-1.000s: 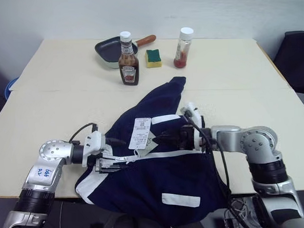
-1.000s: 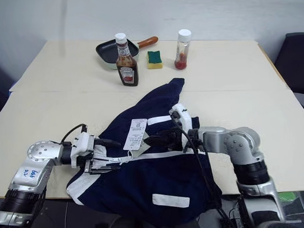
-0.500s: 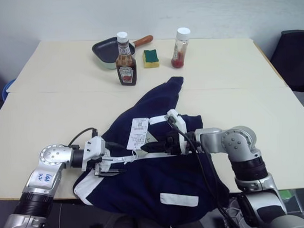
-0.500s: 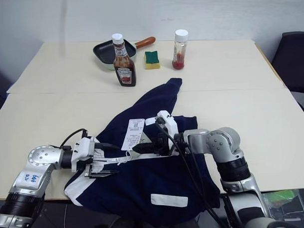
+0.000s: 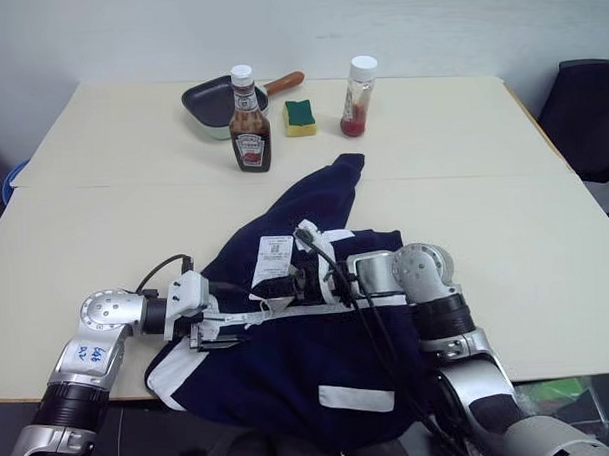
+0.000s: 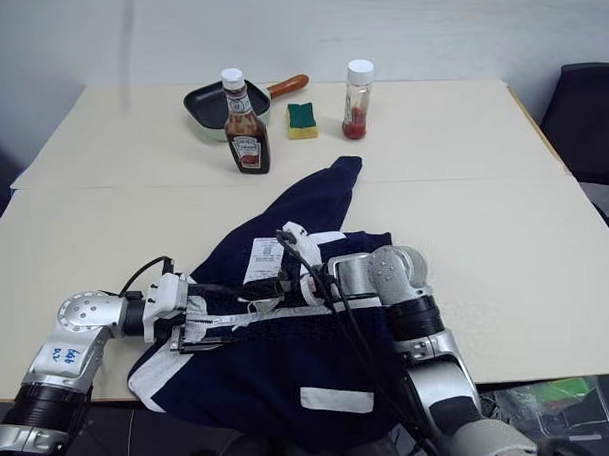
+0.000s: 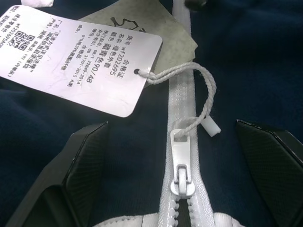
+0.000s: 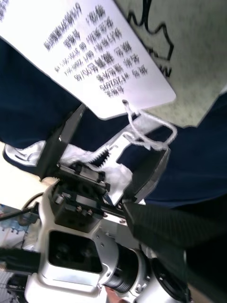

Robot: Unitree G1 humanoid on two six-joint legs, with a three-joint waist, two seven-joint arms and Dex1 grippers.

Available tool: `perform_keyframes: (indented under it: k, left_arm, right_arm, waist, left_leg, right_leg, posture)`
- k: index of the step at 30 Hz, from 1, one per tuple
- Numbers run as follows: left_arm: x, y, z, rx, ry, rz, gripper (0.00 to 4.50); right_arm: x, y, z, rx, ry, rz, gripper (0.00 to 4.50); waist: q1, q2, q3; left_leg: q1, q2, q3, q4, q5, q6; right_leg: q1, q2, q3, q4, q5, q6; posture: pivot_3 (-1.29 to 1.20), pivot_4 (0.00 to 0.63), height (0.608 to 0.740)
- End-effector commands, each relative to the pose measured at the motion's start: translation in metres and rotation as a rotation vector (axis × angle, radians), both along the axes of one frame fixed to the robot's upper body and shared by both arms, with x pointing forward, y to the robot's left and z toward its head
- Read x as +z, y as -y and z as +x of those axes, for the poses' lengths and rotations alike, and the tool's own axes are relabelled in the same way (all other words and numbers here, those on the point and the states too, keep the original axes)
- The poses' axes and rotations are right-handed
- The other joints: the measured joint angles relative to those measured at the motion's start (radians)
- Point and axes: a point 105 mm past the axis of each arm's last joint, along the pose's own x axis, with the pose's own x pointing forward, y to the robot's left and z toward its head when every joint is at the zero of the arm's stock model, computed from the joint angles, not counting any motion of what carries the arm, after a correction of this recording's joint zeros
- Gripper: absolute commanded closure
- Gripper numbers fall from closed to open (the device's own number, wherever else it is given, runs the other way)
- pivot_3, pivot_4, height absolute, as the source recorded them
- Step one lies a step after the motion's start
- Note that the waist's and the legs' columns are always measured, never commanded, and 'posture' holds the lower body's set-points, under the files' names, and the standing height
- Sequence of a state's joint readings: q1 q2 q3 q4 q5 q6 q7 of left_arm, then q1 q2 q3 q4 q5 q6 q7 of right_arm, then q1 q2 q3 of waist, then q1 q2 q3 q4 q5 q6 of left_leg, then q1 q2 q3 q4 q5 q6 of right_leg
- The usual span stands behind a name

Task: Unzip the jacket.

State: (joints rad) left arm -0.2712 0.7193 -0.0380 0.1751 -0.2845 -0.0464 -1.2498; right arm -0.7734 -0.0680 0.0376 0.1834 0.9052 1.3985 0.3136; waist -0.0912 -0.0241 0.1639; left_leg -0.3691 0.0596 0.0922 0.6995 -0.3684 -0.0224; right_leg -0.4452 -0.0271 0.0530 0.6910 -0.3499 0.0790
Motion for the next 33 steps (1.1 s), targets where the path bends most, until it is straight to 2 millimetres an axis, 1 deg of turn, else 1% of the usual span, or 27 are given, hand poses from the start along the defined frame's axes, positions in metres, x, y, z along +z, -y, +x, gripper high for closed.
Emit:
perform_keyframes:
  k: [1, 2, 3, 4, 6, 7, 12, 16, 18, 20, 22, 24, 25, 27, 28, 30, 31, 33]
  left_arm:
    - [-0.011, -0.001, -0.001, 0.016, -0.033, 0.018, 0.00]
    - [-0.012, -0.001, -0.001, 0.019, -0.034, 0.025, 0.00]
    - [-0.013, -0.002, -0.001, 0.023, -0.035, 0.030, 0.00]
    - [-0.015, -0.002, -0.001, 0.029, -0.034, 0.034, 0.00]
    - [-0.015, -0.002, -0.001, 0.041, -0.027, 0.034, 0.00]
    - [-0.015, -0.002, 0.000, 0.055, -0.025, 0.030, 0.00]
    - [-0.017, -0.005, 0.000, 0.086, -0.026, 0.016, 0.00]
    - [-0.019, -0.005, -0.001, 0.090, -0.033, 0.015, 0.00]
    - [-0.019, -0.002, 0.000, 0.091, -0.032, 0.008, 0.00]
    - [-0.018, 0.003, 0.001, 0.088, -0.034, -0.004, 0.00]
    - [-0.020, 0.006, -0.001, 0.078, -0.049, -0.004, 0.00]
    - [-0.023, 0.009, -0.003, 0.075, -0.064, -0.003, 0.00]
    - [-0.025, 0.009, -0.004, 0.078, -0.079, -0.002, 0.00]
    - [-0.028, 0.010, -0.006, 0.083, -0.097, 0.001, 0.00]
    - [-0.031, 0.010, -0.008, 0.088, -0.115, 0.005, 0.00]
    - [-0.037, 0.010, -0.009, 0.098, -0.131, 0.017, 0.00]
    - [-0.040, 0.010, -0.009, 0.106, -0.137, 0.021, 0.00]
    - [-0.044, 0.011, -0.009, 0.113, -0.143, 0.032, 0.00]
  right_arm:
    - [0.007, -0.006, 0.011, -0.058, 0.035, 0.020, 1.29]
    - [0.011, -0.006, 0.009, -0.049, 0.050, 0.036, 1.57]
    - [0.013, -0.005, 0.007, -0.042, 0.064, 0.045, 1.70]
    - [0.015, -0.004, 0.005, -0.040, 0.086, 0.048, 1.98]
    - [0.016, 0.000, 0.005, -0.051, 0.118, 0.047, 2.70]
    - [0.018, 0.002, 0.005, -0.059, 0.128, 0.054, 2.92]
    - [0.023, 0.019, 0.007, -0.113, 0.185, 0.064, 4.49]
    - [0.023, 0.025, 0.008, -0.139, 0.184, 0.077, 4.49]
    - [0.027, 0.025, 0.006, -0.135, 0.174, 0.115, 4.49]
    - [0.036, 0.030, 0.005, -0.127, 0.233, 0.139, 4.49]
    - [0.047, 0.040, 0.008, -0.138, 0.355, 0.125, 4.49]
    - [0.056, 0.056, 0.008, -0.137, 0.509, 0.059, 4.49]
    - [0.064, 0.063, 0.010, -0.145, 0.615, 0.040, 4.49]
    - [0.073, 0.074, 0.010, -0.157, 0.741, 0.003, 4.49]
    - [0.081, 0.085, 0.014, -0.182, 0.923, -0.062, 4.49]
    - [0.085, 0.101, 0.016, -0.183, 1.179, -0.205, 4.49]
    - [0.085, 0.106, 0.015, -0.198, 1.235, -0.229, 4.49]
    - [0.086, 0.117, 0.014, -0.261, 1.279, -0.240, 4.49]
  waist:
    - [0.000, 0.000, 0.000]
    - [0.000, 0.000, 0.000]
    - [-0.001, 0.000, 0.000]
    - [0.000, 0.000, 0.000]
    - [0.000, 0.000, 0.000]
    - [0.000, 0.000, 0.000]
    - [0.004, 0.000, 0.000]
    - [0.003, 0.002, -0.001]
    - [0.003, 0.002, -0.001]
    - [0.004, 0.002, -0.002]
    - [0.008, 0.002, -0.002]
    - [0.010, 0.002, -0.002]
    - [0.011, 0.003, -0.002]
    - [0.009, 0.003, -0.002]
    - [0.009, 0.003, -0.002]
    - [0.012, 0.004, -0.003]
    - [0.013, 0.004, -0.003]
    - [0.013, 0.004, -0.003]
  left_leg:
    - [0.000, 0.000, 0.000, 0.000, 0.000, 0.000]
    - [0.000, 0.000, 0.000, 0.000, 0.000, 0.000]
    - [0.000, 0.000, 0.000, 0.000, 0.000, 0.000]
    - [0.000, 0.000, 0.000, 0.000, 0.000, 0.000]
    - [0.000, 0.000, 0.000, 0.000, 0.000, 0.000]
    - [0.000, 0.000, 0.000, 0.000, 0.000, 0.000]
    - [0.000, 0.000, -0.001, 0.000, 0.000, 0.000]
    - [0.000, 0.000, 0.000, 0.000, 0.000, 0.000]
    - [0.001, 0.000, 0.000, 0.000, 0.000, 0.000]
    - [0.001, 0.000, 0.000, 0.000, 0.000, 0.000]
    - [0.000, 0.000, 0.000, 0.000, 0.000, 0.000]
    - [0.000, -0.001, -0.001, 0.000, -0.001, 0.001]
    - [0.000, -0.003, -0.001, 0.000, -0.001, 0.002]
    - [0.000, -0.003, -0.001, -0.001, -0.001, 0.003]
    - [0.000, -0.003, -0.001, -0.001, -0.001, 0.003]
    - [0.000, -0.004, -0.001, -0.001, -0.001, 0.003]
    - [0.000, -0.004, -0.001, -0.001, -0.001, 0.003]
    - [0.001, -0.004, -0.001, -0.001, -0.001, 0.003]
  right_leg:
    - [0.000, 0.000, 0.000, 0.000, 0.000, 0.000]
    - [0.000, 0.000, 0.000, 0.000, 0.000, 0.000]
    - [0.000, 0.000, 0.000, 0.001, 0.000, 0.000]
    - [0.000, 0.000, 0.000, 0.001, 0.000, 0.000]
    - [0.000, 0.000, 0.000, 0.001, 0.000, 0.000]
    - [0.000, 0.000, 0.000, 0.001, 0.000, 0.000]
    - [0.001, 0.000, 0.000, 0.000, 0.000, 0.000]
    - [0.001, 0.000, 0.000, 0.000, 0.000, 0.000]
    - [0.001, 0.000, 0.000, -0.001, 0.000, 0.000]
    - [0.001, 0.000, 0.000, -0.001, 0.000, 0.000]
    - [0.001, 0.000, 0.000, -0.001, 0.000, 0.000]
    - [0.001, -0.001, 0.000, -0.001, 0.000, 0.000]
    - [0.001, -0.002, 0.000, -0.002, 0.000, 0.000]
    - [0.001, -0.003, 0.000, -0.003, 0.000, 0.000]
    - [0.001, -0.003, 0.000, -0.003, 0.000, 0.000]
    - [0.001, -0.002, 0.000, -0.004, 0.000, 0.000]
    - [0.002, -0.002, 0.000, -0.006, 0.000, 0.000]
    - [0.003, -0.002, 0.000, -0.007, 0.000, 0.000]
  posture:
    - [0.00, 0.150, 0.740]
    - [0.00, 0.150, 0.740]
    - [0.00, 0.150, 0.740]
    - [0.00, 0.150, 0.740]
    - [0.00, 0.150, 0.740]
    - [0.00, 0.150, 0.740]
    - [0.00, 0.150, 0.740]
    - [0.00, 0.150, 0.740]
    - [0.00, 0.150, 0.740]
    - [0.00, 0.150, 0.740]
    - [0.00, 0.150, 0.740]
    - [0.00, 0.150, 0.740]
    - [0.00, 0.150, 0.740]
    - [0.00, 0.150, 0.740]
    - [0.00, 0.150, 0.740]
    - [0.00, 0.150, 0.740]
    - [0.00, 0.150, 0.740]
    - [0.00, 0.150, 0.740]
